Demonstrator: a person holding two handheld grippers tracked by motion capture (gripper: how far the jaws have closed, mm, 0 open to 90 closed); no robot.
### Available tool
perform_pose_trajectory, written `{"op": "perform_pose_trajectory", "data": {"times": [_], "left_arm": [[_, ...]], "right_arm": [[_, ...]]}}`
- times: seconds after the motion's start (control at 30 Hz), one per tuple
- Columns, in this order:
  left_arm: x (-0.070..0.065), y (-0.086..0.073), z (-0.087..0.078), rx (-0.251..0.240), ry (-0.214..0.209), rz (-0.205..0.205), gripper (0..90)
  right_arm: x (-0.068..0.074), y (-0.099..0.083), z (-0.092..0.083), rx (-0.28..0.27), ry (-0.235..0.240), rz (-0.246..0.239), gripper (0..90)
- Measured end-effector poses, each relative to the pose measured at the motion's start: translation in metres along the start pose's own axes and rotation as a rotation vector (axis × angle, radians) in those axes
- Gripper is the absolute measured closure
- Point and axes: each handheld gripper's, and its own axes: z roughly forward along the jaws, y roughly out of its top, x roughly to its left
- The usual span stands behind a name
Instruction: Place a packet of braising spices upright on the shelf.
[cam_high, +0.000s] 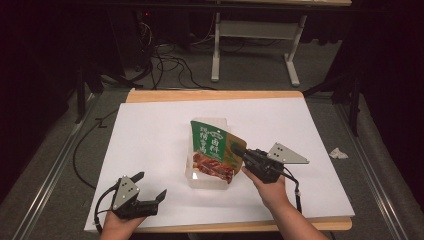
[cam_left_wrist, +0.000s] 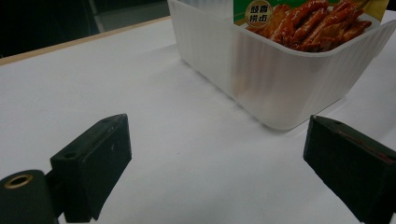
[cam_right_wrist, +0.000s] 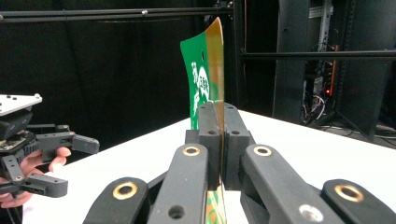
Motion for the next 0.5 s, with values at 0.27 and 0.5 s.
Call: {"op": "perform_pose_trajectory", "data": {"times": [0.27,0.5], "left_arm": [[0.0006,-0.0001,-0.0002,-0.002,0.0,-0.002,8.2],[0.0007,-0.0001,-0.0005,-0.002,-0.001,-0.002,8.2]], "right_arm": [[0.0008,0.0012,0.0013,0.035,0.01,-0.021,75.7],[0.0059,0.002,0.0062,0.077,0.005,-0.06,50.0]]}}
